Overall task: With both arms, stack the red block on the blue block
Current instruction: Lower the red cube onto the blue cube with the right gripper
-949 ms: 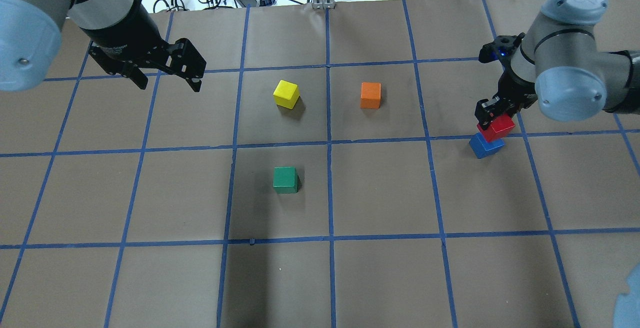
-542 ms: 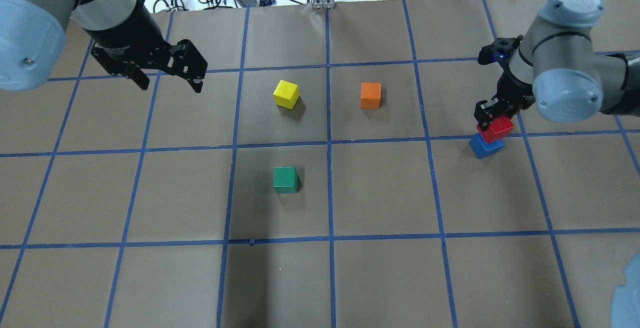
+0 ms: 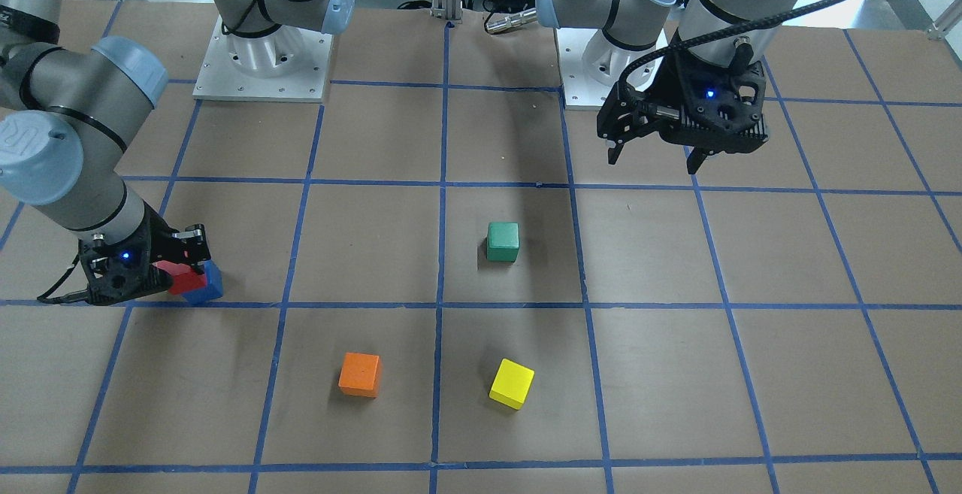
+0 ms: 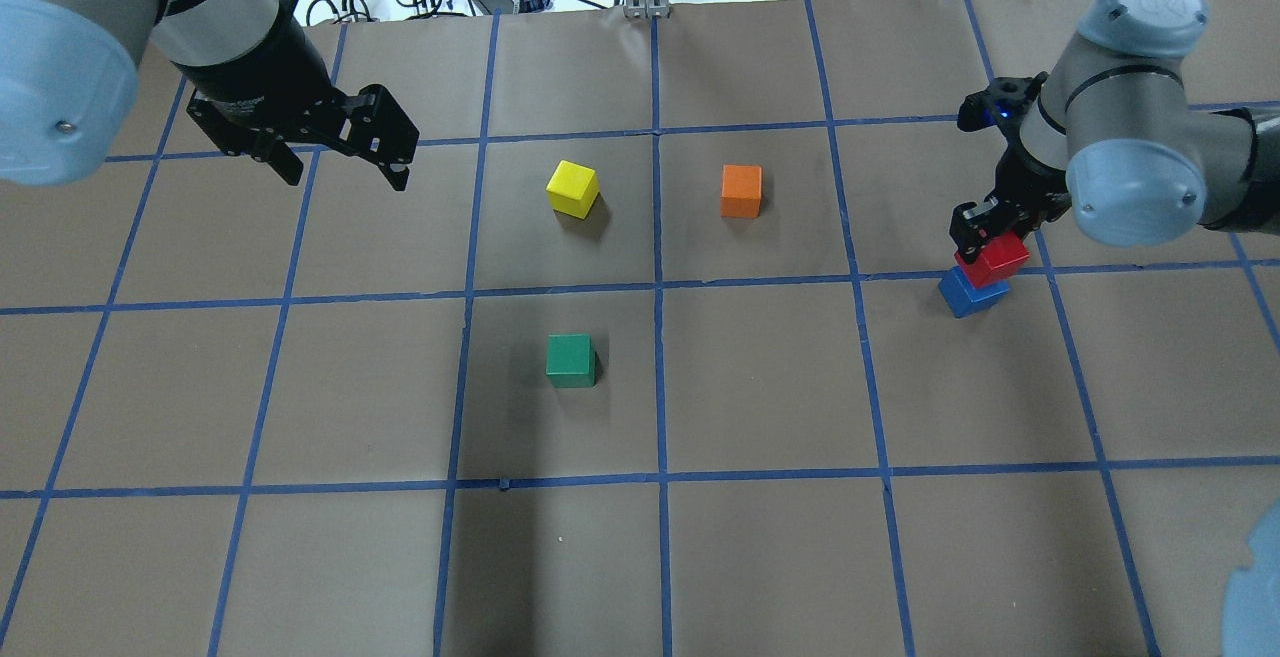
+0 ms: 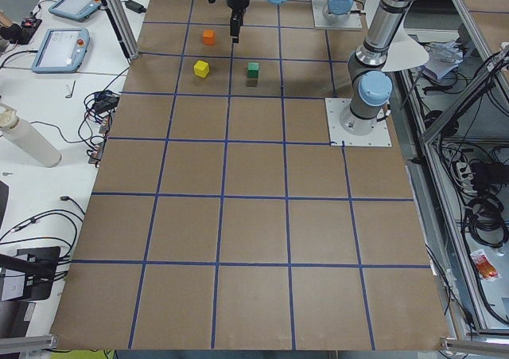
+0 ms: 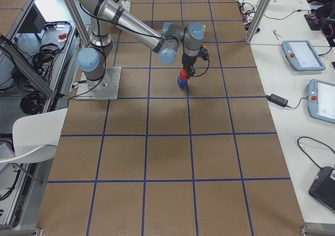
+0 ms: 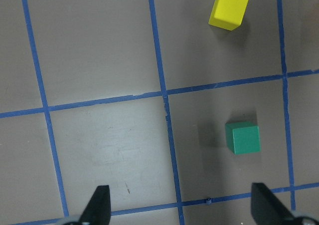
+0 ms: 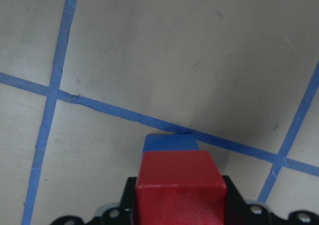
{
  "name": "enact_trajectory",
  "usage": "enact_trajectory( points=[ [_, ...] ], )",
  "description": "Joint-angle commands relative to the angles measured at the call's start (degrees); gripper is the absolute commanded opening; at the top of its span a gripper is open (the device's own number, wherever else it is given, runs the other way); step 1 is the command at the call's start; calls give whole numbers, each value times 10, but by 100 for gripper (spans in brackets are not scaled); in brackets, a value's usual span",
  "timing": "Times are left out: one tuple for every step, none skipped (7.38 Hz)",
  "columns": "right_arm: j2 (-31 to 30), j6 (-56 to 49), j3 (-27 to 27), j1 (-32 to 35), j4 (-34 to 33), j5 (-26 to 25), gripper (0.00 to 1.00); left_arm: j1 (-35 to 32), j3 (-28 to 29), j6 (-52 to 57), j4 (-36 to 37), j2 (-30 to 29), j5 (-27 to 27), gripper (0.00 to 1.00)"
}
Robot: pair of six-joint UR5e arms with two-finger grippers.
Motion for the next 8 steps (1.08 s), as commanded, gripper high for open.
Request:
enact_trajectory(
  points=[
    [1,1,1,1,0,0,46,0,0,0,1,2,2,100],
    [1,3,1,1,0,0,72,0,4,0,2,-4,2,100],
    [1,4,1,1,1,-1,81,0,0,0,2,-2,1,100],
    [1,5,1,0,1,-1,92,-1,-3,0,-1,-1,2,100],
    [1,5,1,0,1,-1,98,-1,-3,0,1,-1,2,100],
    [-2,7,0,0,3,-2,100,-1,-5,0,0,1,2,100],
    [-7,9,-7,0,12,-26,100,-1,-5,0,1,2,2,100],
    [-21,9,-17,0,32,-41,100,-1,-4,0,2,-1,2,100]
  ],
)
